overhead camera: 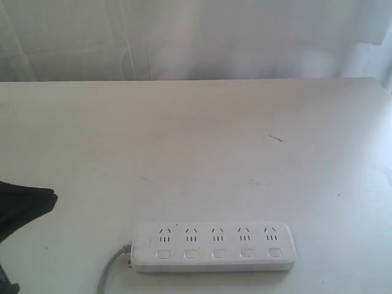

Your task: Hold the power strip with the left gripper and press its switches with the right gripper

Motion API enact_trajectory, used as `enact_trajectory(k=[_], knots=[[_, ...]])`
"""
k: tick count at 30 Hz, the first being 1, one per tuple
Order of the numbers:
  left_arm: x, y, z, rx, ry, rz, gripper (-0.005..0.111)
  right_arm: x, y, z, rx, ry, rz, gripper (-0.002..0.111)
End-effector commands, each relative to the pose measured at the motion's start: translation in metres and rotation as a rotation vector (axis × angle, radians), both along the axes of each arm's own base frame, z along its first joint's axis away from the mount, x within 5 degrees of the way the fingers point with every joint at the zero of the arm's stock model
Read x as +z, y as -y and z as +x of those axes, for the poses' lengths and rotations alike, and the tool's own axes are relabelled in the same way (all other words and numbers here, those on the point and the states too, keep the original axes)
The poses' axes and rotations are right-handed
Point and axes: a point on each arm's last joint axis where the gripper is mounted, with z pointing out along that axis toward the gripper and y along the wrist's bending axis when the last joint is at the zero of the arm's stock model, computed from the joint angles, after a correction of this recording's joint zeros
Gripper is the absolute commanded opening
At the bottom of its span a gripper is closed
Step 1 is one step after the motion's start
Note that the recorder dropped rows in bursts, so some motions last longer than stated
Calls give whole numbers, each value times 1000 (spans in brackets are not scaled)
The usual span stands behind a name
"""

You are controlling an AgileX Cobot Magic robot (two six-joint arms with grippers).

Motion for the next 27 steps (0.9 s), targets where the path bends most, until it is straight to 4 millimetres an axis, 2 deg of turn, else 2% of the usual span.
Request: enact_trajectory(k=[1,4,8,12,15,27], knots=[[-11,6,0,-11,62,-197,0,-1,1,0,-19,3,14,0],[-23,9,-3,-52,118,-261,0,-1,0,0,17,4,14,0],[-45,5,-7,-42,85,-246,0,-1,-5,0,98,3,14,0],[-59,-4,-6,70,115,-358,0,-1,-7,0,132,3,12,0],[-66,-11,-5,142,117,-404,0,-1,-7,0,132,3,10,0],[-82,-17,-13,145,86,-384,0,-1,-7,0,131,2,2,0]])
